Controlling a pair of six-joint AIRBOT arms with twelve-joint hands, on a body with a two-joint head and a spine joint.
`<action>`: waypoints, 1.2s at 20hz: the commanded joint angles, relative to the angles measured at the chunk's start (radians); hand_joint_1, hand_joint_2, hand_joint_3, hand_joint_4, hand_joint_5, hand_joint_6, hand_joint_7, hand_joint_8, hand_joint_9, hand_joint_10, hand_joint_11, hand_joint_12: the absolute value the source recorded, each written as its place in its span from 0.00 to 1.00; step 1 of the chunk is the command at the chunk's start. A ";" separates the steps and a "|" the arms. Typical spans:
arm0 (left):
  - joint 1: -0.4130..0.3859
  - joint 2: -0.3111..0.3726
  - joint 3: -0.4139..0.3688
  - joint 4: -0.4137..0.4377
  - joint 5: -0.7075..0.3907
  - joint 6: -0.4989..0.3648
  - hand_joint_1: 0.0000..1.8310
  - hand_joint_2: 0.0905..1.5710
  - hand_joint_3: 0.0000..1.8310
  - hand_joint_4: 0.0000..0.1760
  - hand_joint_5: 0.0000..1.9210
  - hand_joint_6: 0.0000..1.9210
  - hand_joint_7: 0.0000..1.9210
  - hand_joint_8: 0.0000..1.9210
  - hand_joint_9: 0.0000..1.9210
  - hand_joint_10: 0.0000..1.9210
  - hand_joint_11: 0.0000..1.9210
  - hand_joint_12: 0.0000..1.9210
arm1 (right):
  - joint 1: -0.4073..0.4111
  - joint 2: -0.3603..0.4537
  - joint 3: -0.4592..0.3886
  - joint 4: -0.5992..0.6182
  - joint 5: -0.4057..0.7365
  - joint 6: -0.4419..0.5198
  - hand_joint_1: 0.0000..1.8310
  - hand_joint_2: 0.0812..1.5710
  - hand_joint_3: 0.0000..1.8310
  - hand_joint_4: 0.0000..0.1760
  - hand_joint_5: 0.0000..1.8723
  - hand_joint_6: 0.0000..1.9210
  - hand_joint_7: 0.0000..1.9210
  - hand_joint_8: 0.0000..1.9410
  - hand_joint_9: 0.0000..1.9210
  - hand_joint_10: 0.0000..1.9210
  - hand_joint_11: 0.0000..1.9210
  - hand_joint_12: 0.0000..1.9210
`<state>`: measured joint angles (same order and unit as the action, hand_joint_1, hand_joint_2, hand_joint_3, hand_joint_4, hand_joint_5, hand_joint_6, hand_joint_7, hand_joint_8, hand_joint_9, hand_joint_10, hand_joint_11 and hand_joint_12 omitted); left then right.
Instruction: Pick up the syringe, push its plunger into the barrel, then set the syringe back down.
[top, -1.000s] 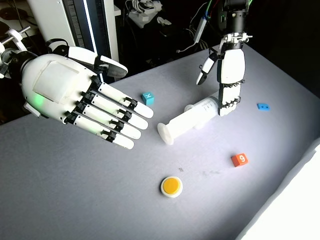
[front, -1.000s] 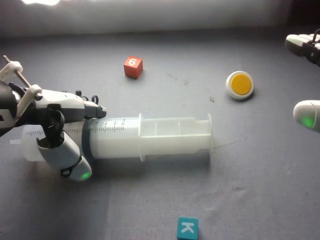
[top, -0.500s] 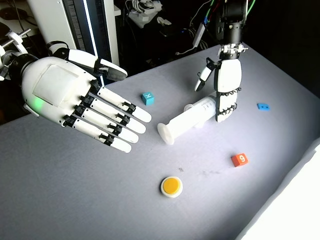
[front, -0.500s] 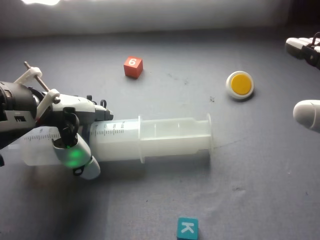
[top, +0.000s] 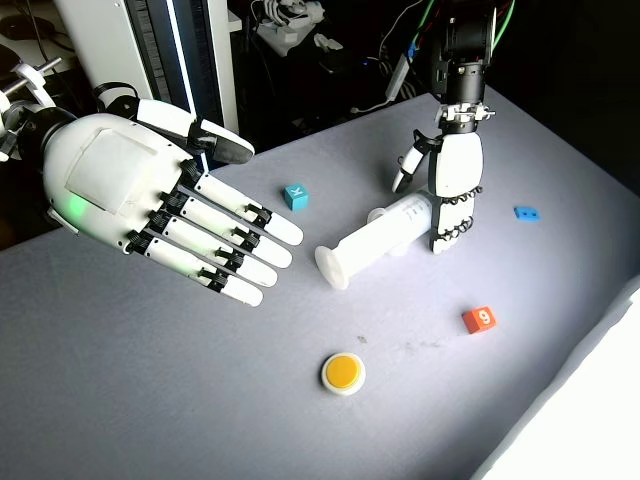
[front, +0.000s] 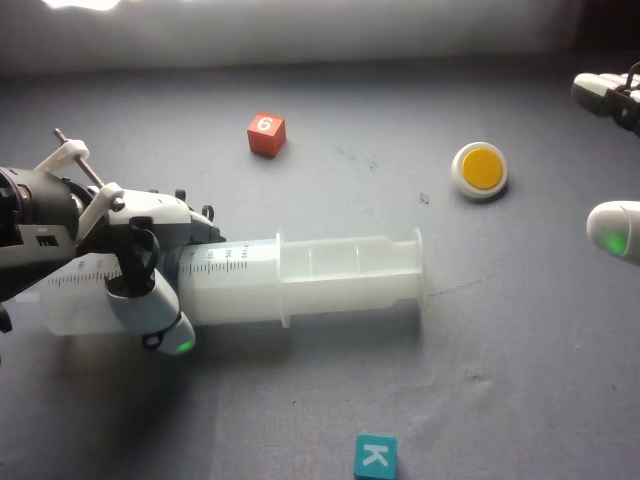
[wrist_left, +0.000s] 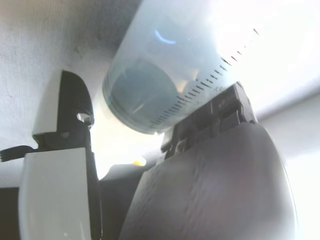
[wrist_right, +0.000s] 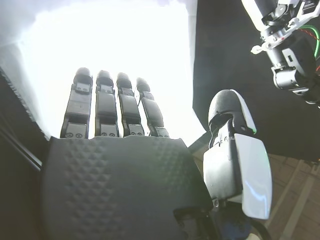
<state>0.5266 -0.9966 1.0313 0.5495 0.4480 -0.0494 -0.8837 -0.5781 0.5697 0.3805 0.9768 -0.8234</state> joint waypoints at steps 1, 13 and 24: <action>0.007 -0.005 -0.004 0.006 -0.029 0.001 0.61 0.66 0.00 0.00 0.21 0.03 0.23 0.03 0.21 0.04 0.00 0.57 | 0.010 0.002 0.000 -0.015 0.125 0.011 0.04 0.76 0.00 0.00 0.00 0.00 0.00 0.00 0.00 0.00 0.00 0.00; 0.010 -0.004 -0.004 0.007 -0.029 0.001 0.75 0.70 0.00 0.00 0.47 0.57 0.54 0.50 0.42 0.66 0.25 0.74 | 0.007 0.002 0.000 -0.015 0.139 0.013 0.06 0.76 0.00 0.00 0.00 0.00 0.00 0.00 0.00 0.00 0.00 0.00; -0.163 0.157 -0.099 -0.001 -0.096 0.001 0.75 0.70 0.00 0.00 0.45 0.59 0.54 0.52 0.42 0.64 0.25 0.71 | 0.040 -0.032 0.000 0.034 0.152 0.155 0.02 0.76 0.00 0.00 0.00 0.00 0.00 0.00 0.00 0.00 0.00 0.00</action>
<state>0.3698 -0.8364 0.9306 0.5343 0.4248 -0.0425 -0.8494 -0.6178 0.5694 0.4397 0.9981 -0.6720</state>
